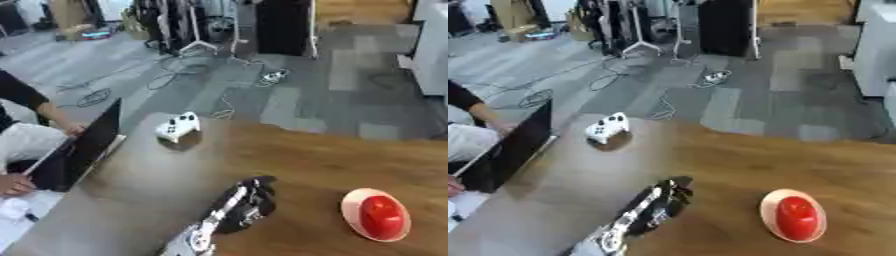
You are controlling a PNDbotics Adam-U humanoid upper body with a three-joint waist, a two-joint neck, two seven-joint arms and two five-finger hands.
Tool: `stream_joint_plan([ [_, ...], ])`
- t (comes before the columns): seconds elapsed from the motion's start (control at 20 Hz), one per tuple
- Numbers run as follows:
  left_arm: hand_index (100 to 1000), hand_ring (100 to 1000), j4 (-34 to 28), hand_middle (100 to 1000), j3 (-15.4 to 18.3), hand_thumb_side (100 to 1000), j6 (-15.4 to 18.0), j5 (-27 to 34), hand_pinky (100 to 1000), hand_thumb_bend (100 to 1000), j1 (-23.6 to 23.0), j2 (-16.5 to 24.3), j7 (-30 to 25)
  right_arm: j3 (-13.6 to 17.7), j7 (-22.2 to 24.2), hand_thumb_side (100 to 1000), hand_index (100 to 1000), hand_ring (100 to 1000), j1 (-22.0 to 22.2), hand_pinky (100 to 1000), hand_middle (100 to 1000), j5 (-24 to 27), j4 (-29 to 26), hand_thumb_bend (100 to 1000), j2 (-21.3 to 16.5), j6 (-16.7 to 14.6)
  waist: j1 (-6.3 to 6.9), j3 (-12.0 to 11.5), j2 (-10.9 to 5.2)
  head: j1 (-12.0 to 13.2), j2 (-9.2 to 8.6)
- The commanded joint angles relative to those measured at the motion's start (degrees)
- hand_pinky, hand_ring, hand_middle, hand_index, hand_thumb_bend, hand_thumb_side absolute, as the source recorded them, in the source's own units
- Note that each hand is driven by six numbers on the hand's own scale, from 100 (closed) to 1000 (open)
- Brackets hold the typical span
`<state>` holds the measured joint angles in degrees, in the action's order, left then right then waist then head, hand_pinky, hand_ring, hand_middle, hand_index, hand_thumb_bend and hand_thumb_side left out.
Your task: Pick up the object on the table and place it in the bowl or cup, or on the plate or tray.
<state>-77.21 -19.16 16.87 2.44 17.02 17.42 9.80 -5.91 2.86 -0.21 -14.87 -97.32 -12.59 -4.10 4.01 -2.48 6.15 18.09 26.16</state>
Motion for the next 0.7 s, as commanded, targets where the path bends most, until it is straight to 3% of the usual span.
stream_joint_plan([
  [0.05,893,669,-2.1,653,0.7,960,1.8,4.0,512,594,-2.6,-2.8,1.8,0.3,-0.4,739,893,696,-0.7,457,721,0.5,-1.1,100,-0.4,0.0,-0.50,-0.8,-0.97,-0.6,-1.47],
  [0.3,919,734,-1.8,714,0.3,1000,4.7,7.2,594,465,-6.8,-6.6,2.9,0.8,-2.3,760,895,758,-1.2,488,759,1.9,-1.9,100,-0.4,0.1,-1.41,-2.5,-1.28,-0.7,-2.81],
  [0.5,965,828,-1.6,788,-0.1,1000,6.1,5.0,724,286,-7.9,-8.1,2.5,0.8,-4.6,799,902,821,-1.7,543,805,4.0,-3.2,100,-0.4,-0.4,-2.04,-2.8,-1.71,-0.2,-3.55],
  [0.7,982,853,-1.0,805,-0.6,1000,6.8,3.3,775,212,-8.4,-8.9,2.3,0.4,-6.0,842,916,828,-2.0,556,808,6.0,-3.9,100,-0.3,-1.1,-2.48,-2.5,-1.98,-0.2,-3.55],
])
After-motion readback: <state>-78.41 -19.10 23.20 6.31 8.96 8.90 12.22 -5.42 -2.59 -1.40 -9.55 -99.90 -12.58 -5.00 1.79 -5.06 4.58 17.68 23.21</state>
